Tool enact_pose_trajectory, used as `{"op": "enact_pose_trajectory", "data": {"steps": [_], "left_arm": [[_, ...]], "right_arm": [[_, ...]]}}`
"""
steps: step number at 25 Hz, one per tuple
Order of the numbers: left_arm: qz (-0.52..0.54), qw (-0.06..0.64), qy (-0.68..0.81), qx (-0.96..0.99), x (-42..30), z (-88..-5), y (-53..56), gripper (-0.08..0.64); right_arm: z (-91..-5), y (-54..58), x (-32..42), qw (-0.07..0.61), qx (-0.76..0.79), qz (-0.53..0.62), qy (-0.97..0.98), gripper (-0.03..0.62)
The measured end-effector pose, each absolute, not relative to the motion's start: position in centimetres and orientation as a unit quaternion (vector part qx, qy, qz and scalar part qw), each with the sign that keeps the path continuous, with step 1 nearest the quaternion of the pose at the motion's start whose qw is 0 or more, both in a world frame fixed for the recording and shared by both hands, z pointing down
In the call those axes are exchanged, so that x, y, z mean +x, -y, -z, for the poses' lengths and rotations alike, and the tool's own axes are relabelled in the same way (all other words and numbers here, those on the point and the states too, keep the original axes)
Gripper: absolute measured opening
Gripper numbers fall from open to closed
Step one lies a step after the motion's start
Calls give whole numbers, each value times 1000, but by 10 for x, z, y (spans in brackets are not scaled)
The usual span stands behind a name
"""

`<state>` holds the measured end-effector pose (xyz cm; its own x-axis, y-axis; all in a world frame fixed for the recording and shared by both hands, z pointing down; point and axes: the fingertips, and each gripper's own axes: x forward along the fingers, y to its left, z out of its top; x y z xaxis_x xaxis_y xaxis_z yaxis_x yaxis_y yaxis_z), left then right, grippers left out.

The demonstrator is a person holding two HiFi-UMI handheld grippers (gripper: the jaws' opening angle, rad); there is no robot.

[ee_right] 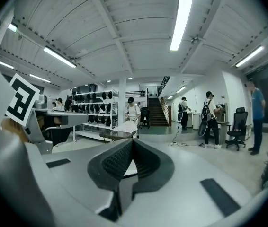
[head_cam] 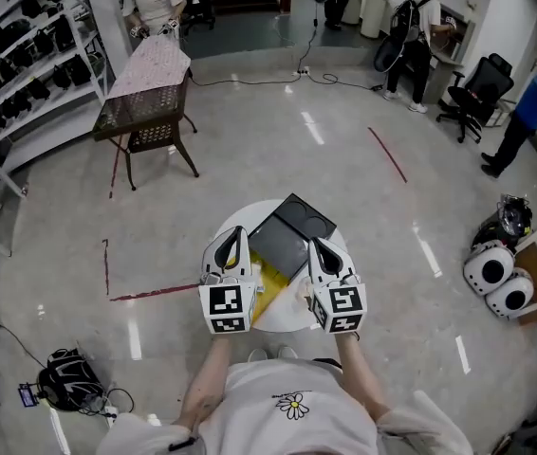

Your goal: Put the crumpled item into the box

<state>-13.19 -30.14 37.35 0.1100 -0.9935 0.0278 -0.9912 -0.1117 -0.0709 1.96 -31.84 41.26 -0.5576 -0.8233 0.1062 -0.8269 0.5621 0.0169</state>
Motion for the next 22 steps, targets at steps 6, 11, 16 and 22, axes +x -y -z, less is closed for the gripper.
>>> {"op": "enact_pose_trajectory", "data": {"steps": [6, 11, 16, 22], "left_arm": [[28, 25, -666, -745, -126, -373, 291, 2], [22, 29, -669, -743, -127, -372, 289, 2], [28, 30, -671, -740, -130, -372, 288, 2], [23, 24, -667, -744, -128, -371, 284, 2]], "right_arm": [[-410, 314, 16, 43, 467, -17, 883, 3], [-406, 313, 14, 38, 466, -10, 884, 3], [-405, 312, 13, 37, 465, -8, 884, 3], [-405, 310, 14, 36, 465, -5, 885, 3]]}}
